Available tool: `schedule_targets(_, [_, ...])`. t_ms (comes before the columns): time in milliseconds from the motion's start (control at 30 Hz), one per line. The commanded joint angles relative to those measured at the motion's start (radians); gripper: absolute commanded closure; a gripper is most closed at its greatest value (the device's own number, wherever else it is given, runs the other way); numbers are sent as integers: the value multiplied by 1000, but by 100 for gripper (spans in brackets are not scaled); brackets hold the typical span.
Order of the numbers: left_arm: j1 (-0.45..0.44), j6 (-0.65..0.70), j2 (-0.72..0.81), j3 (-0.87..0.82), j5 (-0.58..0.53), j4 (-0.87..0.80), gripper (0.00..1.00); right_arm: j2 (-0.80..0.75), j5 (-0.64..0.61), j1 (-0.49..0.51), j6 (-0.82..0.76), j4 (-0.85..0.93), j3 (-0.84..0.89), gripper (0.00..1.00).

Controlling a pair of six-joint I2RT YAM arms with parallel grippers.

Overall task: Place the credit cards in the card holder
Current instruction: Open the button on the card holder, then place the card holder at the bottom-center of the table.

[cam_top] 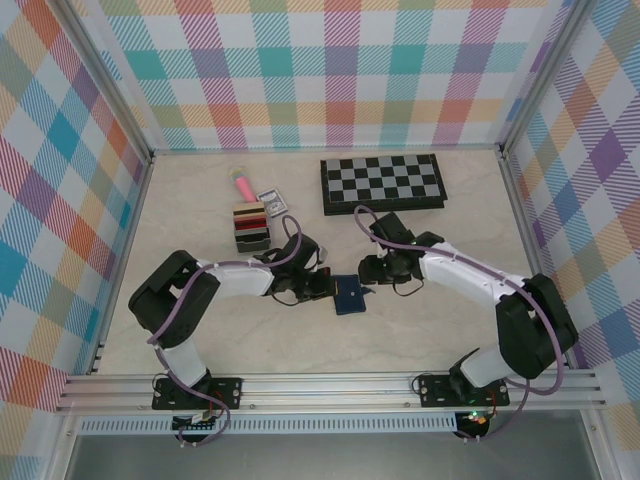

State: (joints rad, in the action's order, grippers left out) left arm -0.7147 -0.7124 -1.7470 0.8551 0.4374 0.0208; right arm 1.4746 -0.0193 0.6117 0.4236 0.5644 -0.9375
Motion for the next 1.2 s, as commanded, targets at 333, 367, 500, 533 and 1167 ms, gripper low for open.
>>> schedule_targets(333, [9, 60, -35, 48, 21, -110, 100, 148, -149, 38, -41, 69, -29, 57])
schedule_targets(367, [10, 67, -35, 49, 22, -117, 100, 151, -164, 33, -33, 74, -32, 58])
schedule_targets(500, [9, 96, -37, 55, 24, -159, 100, 215, -182, -7, 9, 131, -79, 65])
schedule_targets(533, [9, 95, -33, 47, 24, -158, 100, 234, -188, -8, 10, 143, -89, 68])
schedule_targets(1167, [9, 122, 57, -27, -7, -234, 94, 163, -318, 105, 200, 264, 30, 69])
